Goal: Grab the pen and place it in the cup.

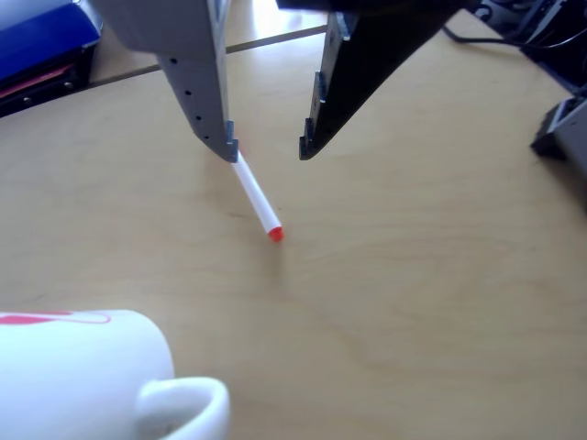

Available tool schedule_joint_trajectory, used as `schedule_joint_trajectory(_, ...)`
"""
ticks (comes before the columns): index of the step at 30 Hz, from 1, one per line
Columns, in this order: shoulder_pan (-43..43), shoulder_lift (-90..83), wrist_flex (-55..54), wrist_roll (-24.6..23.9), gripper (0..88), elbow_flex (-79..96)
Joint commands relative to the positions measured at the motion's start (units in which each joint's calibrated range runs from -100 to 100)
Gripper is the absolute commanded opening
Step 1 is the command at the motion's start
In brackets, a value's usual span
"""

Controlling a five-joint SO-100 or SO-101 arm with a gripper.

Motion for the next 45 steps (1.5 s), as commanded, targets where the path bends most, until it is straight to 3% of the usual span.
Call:
schedule_joint_trajectory(1, -0.39, 0.99, -2.98, 0.99, 18.8, -3.07)
schedule_joint_trajectory(19, 0.61, 17.09, -3.15, 1.15, 18.8, -11.85)
schedule_joint_trajectory(31, 2.94, 17.92, -10.20, 0.57, 18.8, -10.95)
schedule_joint_trajectory(45, 2.94, 17.18, -9.34, 2.67, 18.7, -8.32)
